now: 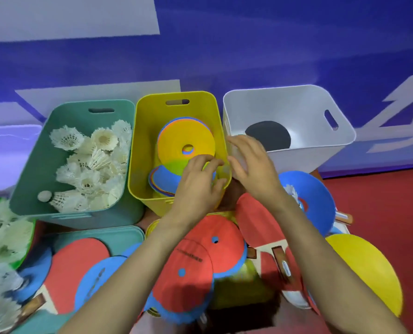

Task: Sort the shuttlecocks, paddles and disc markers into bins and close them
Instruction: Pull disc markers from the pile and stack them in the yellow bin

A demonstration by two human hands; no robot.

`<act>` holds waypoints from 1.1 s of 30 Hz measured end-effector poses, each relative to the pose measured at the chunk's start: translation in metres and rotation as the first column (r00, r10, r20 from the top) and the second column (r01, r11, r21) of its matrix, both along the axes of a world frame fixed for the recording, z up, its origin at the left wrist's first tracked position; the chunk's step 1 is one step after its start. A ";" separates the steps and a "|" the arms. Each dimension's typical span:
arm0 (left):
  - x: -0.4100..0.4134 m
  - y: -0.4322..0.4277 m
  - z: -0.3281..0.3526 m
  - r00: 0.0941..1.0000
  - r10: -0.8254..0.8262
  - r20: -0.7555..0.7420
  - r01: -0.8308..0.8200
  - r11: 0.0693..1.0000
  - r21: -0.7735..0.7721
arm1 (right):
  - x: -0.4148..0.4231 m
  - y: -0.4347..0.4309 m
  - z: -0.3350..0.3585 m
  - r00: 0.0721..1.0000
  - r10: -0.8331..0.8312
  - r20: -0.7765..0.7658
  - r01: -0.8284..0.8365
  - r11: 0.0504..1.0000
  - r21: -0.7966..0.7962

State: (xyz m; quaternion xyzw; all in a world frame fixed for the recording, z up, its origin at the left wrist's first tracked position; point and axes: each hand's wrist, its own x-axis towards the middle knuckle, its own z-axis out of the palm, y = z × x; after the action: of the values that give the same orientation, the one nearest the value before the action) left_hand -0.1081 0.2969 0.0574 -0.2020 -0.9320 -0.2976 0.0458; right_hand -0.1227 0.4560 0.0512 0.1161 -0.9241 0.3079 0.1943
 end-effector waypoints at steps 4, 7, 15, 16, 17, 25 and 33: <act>0.057 0.055 -0.015 0.983 -0.144 -0.118 0.160 0.977 0.142 | 0.073 0.062 -0.015 0.985 -0.170 -0.011 0.169 0.985 -0.031; 0.099 0.095 -0.038 0.969 -0.247 0.018 0.241 0.956 0.165 | 0.116 0.110 -0.036 0.970 -0.229 0.080 0.230 0.973 -0.006; 0.154 0.177 -0.070 0.849 -0.263 0.458 0.273 0.961 0.045 | 0.185 0.191 -0.068 0.923 -0.310 0.228 0.318 0.948 0.002; 0.158 0.186 -0.074 0.838 -0.233 0.493 0.276 0.961 -0.015 | 0.191 0.198 -0.074 0.908 -0.329 0.261 0.330 0.943 0.039; 0.161 0.193 -0.080 0.826 -0.201 0.527 0.285 0.955 -0.083 | 0.195 0.204 -0.079 0.881 -0.366 0.301 0.355 0.930 0.091; 0.169 0.226 -0.092 0.598 -0.003 0.802 0.038 0.999 -0.024 | 0.209 0.236 -0.119 0.532 -0.579 0.618 0.515 0.801 0.306; 0.176 0.215 -0.071 0.704 0.021 0.710 -0.071 0.997 0.041 | 0.210 0.225 -0.118 0.591 -0.590 0.550 0.545 0.795 0.266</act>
State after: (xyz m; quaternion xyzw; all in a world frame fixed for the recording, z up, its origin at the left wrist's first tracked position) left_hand 0.0683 0.5117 -0.0133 -0.0474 -0.8726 -0.3813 -0.3017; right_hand 0.0872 0.6808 -0.0669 -0.2828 -0.9337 0.2178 -0.0293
